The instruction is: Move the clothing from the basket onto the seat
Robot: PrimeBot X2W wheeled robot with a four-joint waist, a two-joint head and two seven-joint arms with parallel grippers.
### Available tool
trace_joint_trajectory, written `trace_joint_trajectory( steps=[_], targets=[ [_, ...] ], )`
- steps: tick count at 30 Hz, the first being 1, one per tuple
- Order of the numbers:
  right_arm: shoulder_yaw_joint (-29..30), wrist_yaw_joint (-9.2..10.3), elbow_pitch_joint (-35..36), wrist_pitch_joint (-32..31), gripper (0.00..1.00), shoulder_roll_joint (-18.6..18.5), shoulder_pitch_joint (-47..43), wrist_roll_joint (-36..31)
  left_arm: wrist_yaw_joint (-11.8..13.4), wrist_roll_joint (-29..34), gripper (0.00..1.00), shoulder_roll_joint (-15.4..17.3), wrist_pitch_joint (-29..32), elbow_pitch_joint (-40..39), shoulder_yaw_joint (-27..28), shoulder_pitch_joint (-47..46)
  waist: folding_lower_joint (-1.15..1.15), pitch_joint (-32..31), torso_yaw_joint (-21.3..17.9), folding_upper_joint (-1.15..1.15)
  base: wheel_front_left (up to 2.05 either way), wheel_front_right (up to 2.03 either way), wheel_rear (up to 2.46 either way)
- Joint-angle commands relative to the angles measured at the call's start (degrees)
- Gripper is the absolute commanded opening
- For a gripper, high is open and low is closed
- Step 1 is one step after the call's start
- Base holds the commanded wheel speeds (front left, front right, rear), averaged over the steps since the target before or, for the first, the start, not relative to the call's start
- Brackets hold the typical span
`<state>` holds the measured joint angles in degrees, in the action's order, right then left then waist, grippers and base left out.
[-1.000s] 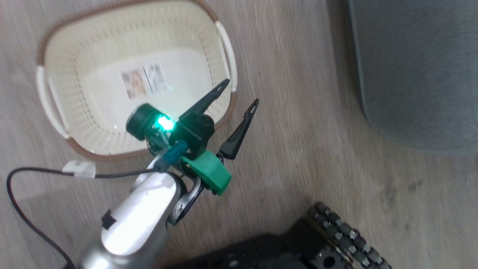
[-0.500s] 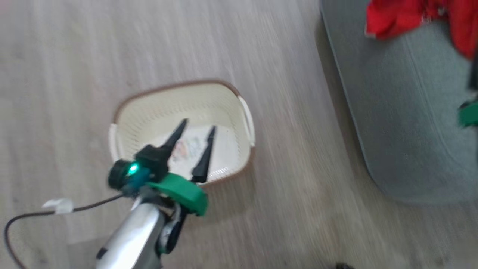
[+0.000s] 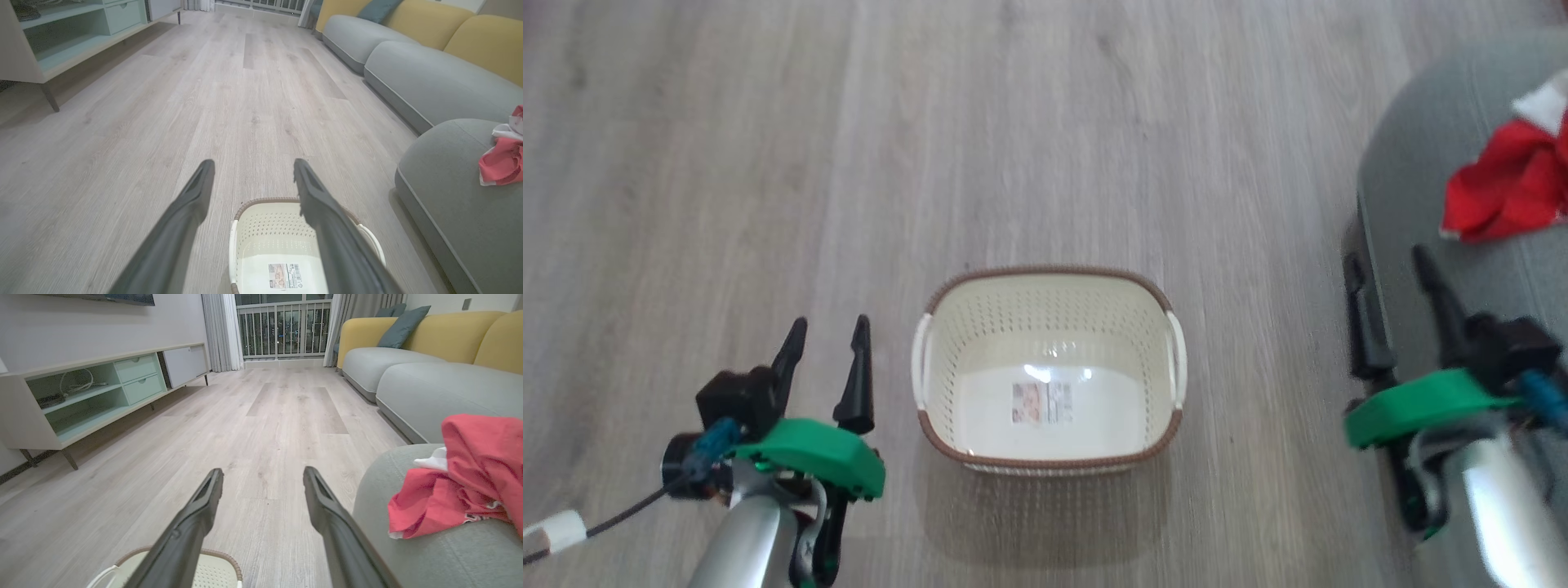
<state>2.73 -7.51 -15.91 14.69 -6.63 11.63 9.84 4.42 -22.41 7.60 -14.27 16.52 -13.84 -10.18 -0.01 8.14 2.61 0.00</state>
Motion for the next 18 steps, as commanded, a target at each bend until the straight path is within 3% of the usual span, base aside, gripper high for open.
trace_joint_trajectory(
  steps=[1,8,18],
  targets=[
    [-1.34,0.02,1.21,0.29,1.0,0.62,-0.63,-0.26,-0.45,0.62,1.0,0.03,-0.72,-1.18,2.76,-1.03,0.01,-2.42,1.96,0.0,0.0,0.0,0.0],
    [-2.34,0.02,-1.32,0.3,1.0,3.23,-4.13,-3.02,-3.27,4.01,1.0,-2.28,-0.73,1.56,6.81,1.05,0.01,-5.08,1.6,0.0,0.0,0.0,0.0],
    [-2.26,0.02,-0.94,0.3,1.0,3.73,-4.03,-2.92,-5.58,6.95,1.0,-4.09,-0.73,2.33,10.15,1.25,0.01,-5.27,0.53,0.0,0.0,0.0,0.0]
  ],
)
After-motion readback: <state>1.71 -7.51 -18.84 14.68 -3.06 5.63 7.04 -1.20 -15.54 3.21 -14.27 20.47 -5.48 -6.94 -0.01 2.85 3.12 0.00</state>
